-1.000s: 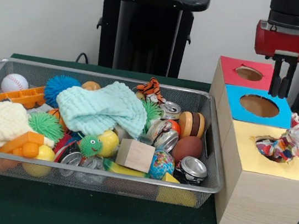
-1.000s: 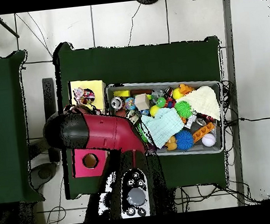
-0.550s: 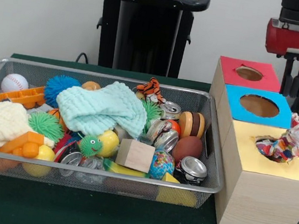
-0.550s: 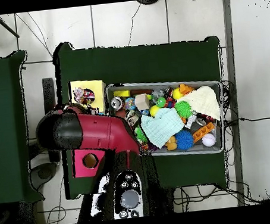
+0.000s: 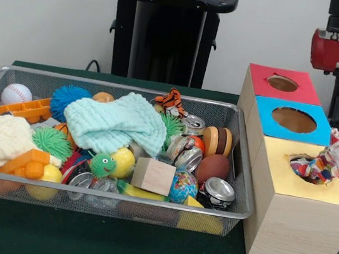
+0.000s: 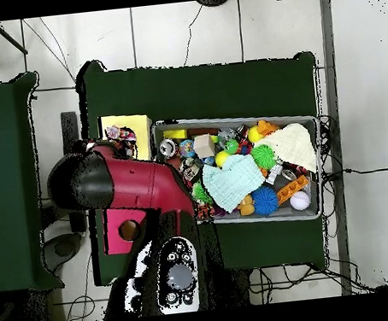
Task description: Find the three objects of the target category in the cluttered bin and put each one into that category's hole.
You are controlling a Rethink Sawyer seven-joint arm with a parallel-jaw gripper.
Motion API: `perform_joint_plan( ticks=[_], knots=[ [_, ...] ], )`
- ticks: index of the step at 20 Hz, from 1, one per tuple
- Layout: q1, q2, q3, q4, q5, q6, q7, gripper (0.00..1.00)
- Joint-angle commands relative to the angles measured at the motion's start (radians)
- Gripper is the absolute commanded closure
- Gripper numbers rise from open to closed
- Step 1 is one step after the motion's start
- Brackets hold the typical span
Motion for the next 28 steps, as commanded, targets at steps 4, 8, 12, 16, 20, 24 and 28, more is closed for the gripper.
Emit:
perform_joint_plan(
  ticks=[4,8,12,16,20,24,28],
  knots=[
    [-0.006,0.121,0.050,-0.021,0.052,-0.116,0.251,1.00],
    [-0.016,0.161,0.072,-0.024,0.057,-0.171,0.237,1.00],
    [-0.018,0.183,0.080,-0.025,0.059,-0.208,0.229,1.00],
    [-0.019,0.196,0.073,-0.042,0.063,-0.202,0.218,1.00],
    [-0.015,0.199,0.064,-0.054,0.068,-0.182,0.216,1.00],
    [-0.010,0.206,0.052,-0.065,0.067,-0.162,0.213,1.00],
    [-0.005,0.216,0.040,-0.079,0.064,-0.111,0.207,1.00]
  ],
)
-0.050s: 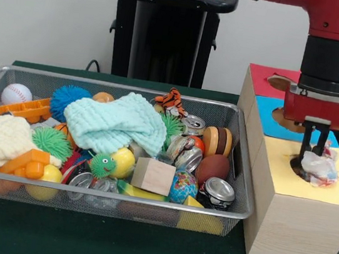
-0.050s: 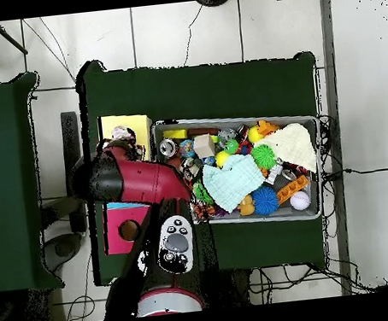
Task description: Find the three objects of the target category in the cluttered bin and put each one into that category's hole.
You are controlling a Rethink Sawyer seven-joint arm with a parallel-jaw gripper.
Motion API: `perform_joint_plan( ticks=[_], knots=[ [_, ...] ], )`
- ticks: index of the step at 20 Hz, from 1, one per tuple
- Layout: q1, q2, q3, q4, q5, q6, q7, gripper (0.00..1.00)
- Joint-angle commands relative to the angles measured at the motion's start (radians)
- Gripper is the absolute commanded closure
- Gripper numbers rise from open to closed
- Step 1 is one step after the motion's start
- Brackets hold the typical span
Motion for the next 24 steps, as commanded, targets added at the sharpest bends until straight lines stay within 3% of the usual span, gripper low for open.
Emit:
perform_joint_plan(
  ticks=[1,3,8,17,24],
  knots=[
    [-0.006,0.058,0.038,-0.071,0.040,0.080,0.204,1.00],
    [0.000,0.061,0.032,-0.076,0.038,0.102,0.204,1.00],
    [-0.012,0.085,0.058,-0.052,0.036,0.040,0.203,1.00],
    [-0.030,-0.079,-0.032,-0.038,-0.006,0.216,0.163,1.00],
    [-0.094,-0.103,0.010,0.013,-0.041,0.184,0.098,1.00]
  ],
)
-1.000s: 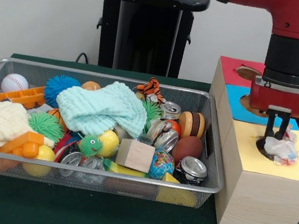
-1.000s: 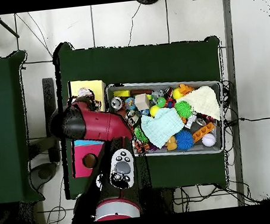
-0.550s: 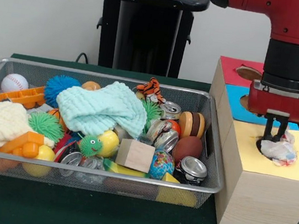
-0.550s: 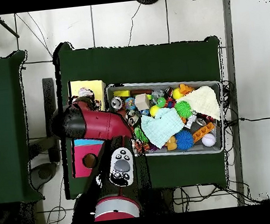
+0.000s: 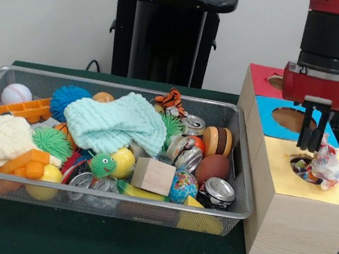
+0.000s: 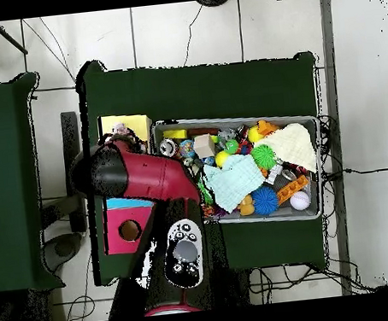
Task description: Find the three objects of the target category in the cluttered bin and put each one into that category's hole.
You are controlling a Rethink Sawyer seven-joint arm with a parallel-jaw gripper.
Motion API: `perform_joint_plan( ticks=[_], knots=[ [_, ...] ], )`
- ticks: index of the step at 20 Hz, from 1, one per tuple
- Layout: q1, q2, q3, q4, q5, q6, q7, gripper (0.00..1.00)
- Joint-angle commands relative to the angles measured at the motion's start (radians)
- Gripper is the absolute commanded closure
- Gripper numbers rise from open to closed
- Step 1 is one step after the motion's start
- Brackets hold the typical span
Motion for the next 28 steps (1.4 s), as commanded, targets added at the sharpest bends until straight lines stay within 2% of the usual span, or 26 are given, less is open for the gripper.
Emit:
perform_joint_plan(
  ticks=[1,8,11,19,28],
  knots=[
    [-0.078,-0.040,0.042,0.041,-0.038,0.067,0.098,1.00],
    [-0.091,-0.031,0.051,0.014,-0.044,0.083,0.103,1.00],
    [-0.100,-0.027,0.083,0.020,-0.036,0.076,0.101,1.00],
    [-0.062,-0.046,0.074,-0.001,-0.015,0.134,0.144,1.00],
    [-0.058,-0.046,0.084,-0.002,-0.009,0.125,0.148,1.00]
  ],
)
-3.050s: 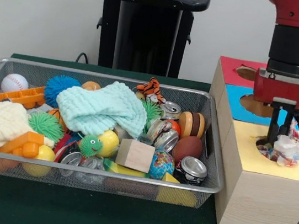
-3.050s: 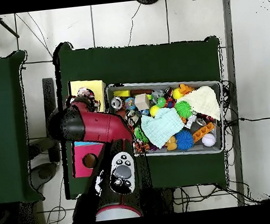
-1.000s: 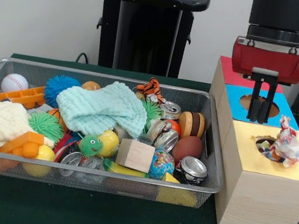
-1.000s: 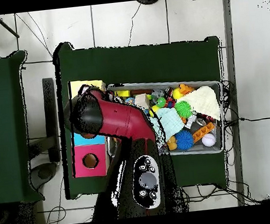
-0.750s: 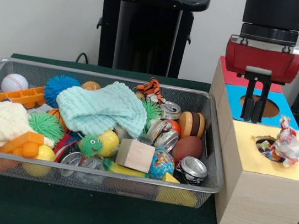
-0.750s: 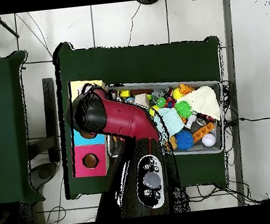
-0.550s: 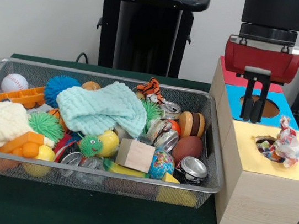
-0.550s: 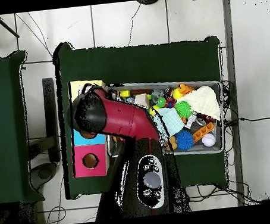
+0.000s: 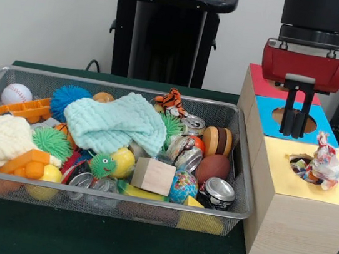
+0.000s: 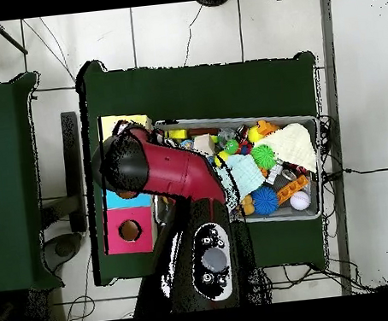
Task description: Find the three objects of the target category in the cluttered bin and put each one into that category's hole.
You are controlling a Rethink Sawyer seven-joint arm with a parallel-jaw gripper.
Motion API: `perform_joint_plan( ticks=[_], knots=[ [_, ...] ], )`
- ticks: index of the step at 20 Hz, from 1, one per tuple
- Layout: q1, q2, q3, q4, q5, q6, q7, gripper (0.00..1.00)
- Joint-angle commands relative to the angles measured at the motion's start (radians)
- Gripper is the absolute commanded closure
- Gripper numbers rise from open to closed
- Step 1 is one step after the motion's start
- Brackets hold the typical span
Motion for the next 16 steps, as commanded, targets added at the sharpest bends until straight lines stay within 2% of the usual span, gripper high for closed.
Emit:
perform_joint_plan(
  ticks=[1,16],
  knots=[
    [0.005,0.010,0.081,-0.005,-0.001,0.117,0.151,1.00],
    [0.075,0.031,0.043,-0.014,0.020,0.096,0.210,1.00]
  ],
)
